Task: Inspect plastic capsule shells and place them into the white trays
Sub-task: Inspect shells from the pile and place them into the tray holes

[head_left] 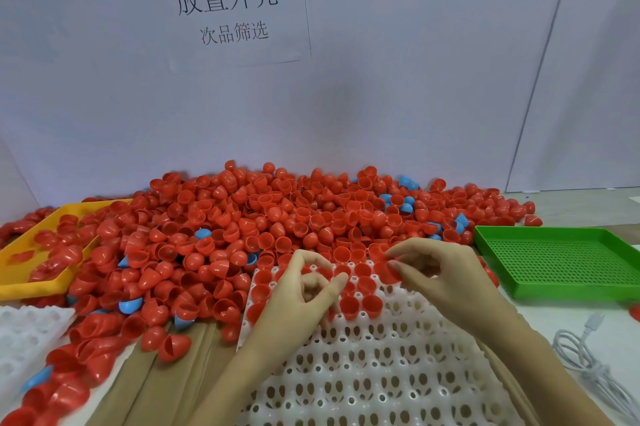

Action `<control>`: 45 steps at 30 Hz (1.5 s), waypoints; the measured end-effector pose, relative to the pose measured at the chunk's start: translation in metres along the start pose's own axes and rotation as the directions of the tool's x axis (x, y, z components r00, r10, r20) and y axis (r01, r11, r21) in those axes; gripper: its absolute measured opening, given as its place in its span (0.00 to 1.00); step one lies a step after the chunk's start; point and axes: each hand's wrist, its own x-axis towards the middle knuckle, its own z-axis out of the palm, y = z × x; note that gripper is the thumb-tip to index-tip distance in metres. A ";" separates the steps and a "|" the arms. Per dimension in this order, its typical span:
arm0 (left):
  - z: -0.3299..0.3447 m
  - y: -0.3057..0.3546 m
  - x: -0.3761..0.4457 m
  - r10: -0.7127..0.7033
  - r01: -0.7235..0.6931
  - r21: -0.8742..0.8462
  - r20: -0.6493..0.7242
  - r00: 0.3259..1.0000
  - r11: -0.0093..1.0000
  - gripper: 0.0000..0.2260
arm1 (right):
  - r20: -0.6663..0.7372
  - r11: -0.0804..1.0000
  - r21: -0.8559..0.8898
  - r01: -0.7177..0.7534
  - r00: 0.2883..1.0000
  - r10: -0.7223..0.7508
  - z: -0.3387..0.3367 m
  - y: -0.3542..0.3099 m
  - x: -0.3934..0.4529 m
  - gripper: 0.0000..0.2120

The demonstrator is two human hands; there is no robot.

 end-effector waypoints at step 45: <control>0.010 -0.004 -0.009 0.184 -0.338 0.634 0.298 0.937 0.695 0.23 | 0.070 0.998 -0.009 -0.060 0.996 0.060 0.006 0.008 0.004 0.07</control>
